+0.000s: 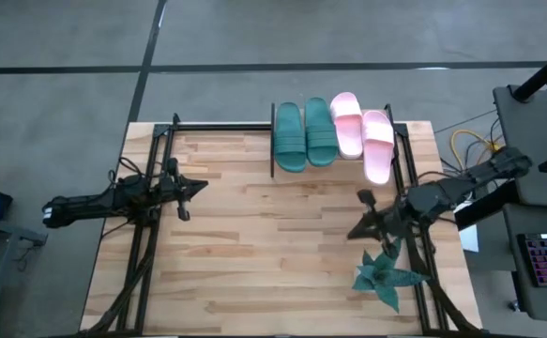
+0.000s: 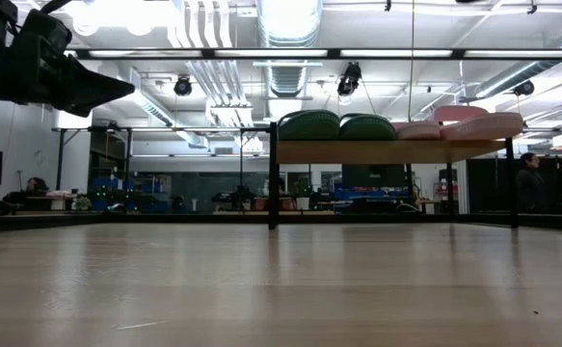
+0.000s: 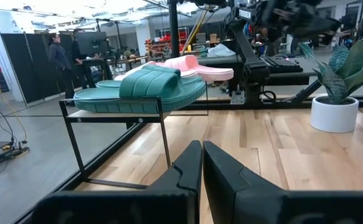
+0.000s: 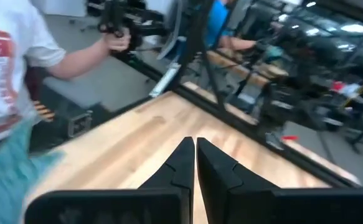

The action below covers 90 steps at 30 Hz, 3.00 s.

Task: Pick and place slides into the shelf
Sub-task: Return to Home Position

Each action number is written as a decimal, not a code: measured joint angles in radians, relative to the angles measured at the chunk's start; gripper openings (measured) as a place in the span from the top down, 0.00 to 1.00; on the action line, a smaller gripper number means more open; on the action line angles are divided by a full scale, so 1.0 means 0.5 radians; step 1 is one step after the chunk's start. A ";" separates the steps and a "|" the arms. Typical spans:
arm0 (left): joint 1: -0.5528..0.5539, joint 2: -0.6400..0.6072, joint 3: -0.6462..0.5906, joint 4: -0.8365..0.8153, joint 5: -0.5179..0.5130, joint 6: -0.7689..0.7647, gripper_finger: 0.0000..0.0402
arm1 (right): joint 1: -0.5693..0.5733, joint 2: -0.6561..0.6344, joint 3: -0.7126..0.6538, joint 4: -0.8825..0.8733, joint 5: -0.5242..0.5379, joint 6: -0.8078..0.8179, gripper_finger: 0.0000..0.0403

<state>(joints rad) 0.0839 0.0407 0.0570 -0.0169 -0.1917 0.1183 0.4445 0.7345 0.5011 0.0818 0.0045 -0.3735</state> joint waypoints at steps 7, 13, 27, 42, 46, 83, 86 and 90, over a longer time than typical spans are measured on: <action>0.000 0.000 0.000 -0.001 0.000 0.000 1.00 | -0.107 -0.630 -0.312 0.000 0.223 0.041 0.98; 0.000 0.000 0.000 0.001 0.000 0.001 1.00 | -0.106 -1.171 -0.412 -0.241 0.279 0.124 0.98; 0.000 0.000 -0.001 0.000 0.000 0.006 1.00 | -0.106 -1.411 -0.359 -0.761 0.601 0.583 0.98; 0.000 -0.002 -0.002 -0.003 0.000 0.040 1.00 | -0.106 -1.469 -0.641 -0.663 0.506 0.582 0.98; 0.000 -0.003 -0.002 -0.004 0.000 0.040 1.00 | -0.105 -1.468 -0.660 -0.667 0.402 0.635 0.98; 0.000 0.021 -0.013 -0.002 0.001 0.040 1.00 | -0.105 -1.453 -0.896 -0.355 0.117 0.639 0.98; 0.000 0.020 -0.016 -0.001 0.001 0.040 1.00 | -0.105 -1.453 -0.896 -0.360 0.117 0.629 0.98; 0.000 0.020 -0.027 -0.002 0.001 0.040 1.00 | -0.105 -1.450 -0.895 -0.360 0.117 0.628 0.98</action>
<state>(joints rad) 0.0837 0.0505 0.0436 -0.0177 -0.1913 0.1383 0.3920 0.0095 0.0536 -0.0981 0.0631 -0.0593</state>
